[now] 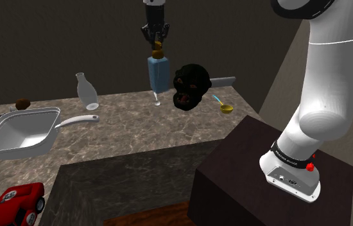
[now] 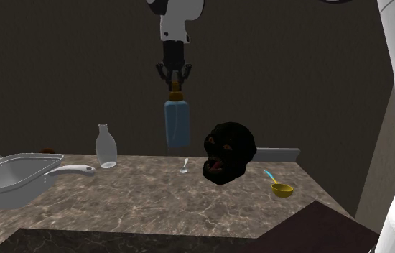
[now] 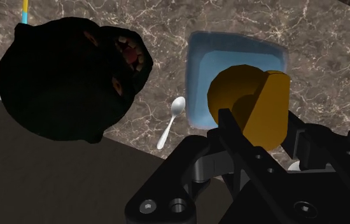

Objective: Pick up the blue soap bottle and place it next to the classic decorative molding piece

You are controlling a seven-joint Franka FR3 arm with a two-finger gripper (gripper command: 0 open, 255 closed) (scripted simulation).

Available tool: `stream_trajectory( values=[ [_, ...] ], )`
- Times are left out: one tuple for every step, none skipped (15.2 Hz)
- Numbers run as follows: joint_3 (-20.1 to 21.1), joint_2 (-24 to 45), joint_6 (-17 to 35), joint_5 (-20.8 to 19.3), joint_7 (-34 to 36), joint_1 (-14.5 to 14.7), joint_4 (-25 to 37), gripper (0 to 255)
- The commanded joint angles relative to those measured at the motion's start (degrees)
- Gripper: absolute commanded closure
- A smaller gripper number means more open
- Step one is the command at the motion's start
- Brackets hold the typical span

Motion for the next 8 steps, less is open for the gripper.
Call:
stream_trajectory(
  values=[
    [0.03, 0.18, -1.75, -0.02, 0.06, 0.11, 1.95, 255],
    [0.04, 0.35, -2.62, -0.04, 0.05, 0.14, 2.98, 255],
    [0.04, 0.55, -3.49, -0.05, 0.03, 0.17, 4.06, 255],
    [0.04, 0.77, -4.38, -0.07, 0.02, 0.2, 5.17, 255],
    [0.05, 1.02, -5.29, -0.09, 0.01, 0.24, 6.32, 255],
    [0.05, 1.29, -6.21, -0.11, 0.0, 0.28, 7.52, 255],
    [0.05, 1.6, -7.16, -0.13, -0.01, 0.32, 8.77, 255],
    [0.05, 1.93, -8.12, -0.16, -0.02, 0.37, 10.07, 255]
  ],
)
